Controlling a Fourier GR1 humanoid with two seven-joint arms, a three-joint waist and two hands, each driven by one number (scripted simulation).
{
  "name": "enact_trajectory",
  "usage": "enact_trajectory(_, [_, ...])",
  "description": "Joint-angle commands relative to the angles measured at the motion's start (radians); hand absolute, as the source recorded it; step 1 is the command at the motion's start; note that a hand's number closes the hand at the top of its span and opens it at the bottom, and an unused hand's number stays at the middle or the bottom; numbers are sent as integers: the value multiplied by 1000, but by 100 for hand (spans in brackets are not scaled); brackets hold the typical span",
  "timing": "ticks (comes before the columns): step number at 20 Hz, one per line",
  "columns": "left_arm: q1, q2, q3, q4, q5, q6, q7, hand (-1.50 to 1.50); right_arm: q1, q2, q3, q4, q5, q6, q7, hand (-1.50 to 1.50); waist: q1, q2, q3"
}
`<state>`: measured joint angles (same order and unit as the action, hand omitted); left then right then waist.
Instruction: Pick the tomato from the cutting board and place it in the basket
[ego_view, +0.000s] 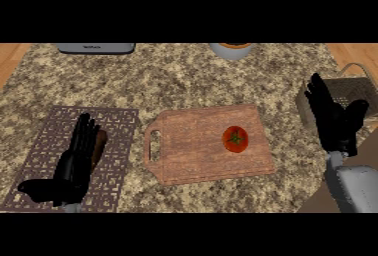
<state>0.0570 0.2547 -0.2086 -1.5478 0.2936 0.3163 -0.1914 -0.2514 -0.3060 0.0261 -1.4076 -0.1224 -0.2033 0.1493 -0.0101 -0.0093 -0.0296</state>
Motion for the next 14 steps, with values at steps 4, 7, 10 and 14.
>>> enact_trajectory(4, [-65, 146, 32, 75, -68, -18, 115, 0, 47, 87, -75, -96, -97, 45, -397, 150, -26, 10, 39])
enact_trajectory(7, [-59, 154, -10, 124, -90, -33, 159, 0, -54, 29, -4, -238, 54, 61, -625, 150, -40, 0, 39])
enact_trajectory(10, [-101, 189, -20, 115, -96, -63, 218, 0, 3, 206, 75, -246, 97, -12, -849, -150, -11, 12, 38])
enact_trajectory(14, [-189, 193, -23, 129, -103, -54, 321, 0, 114, 300, 206, -231, 259, -347, -949, -150, -20, 9, 32])
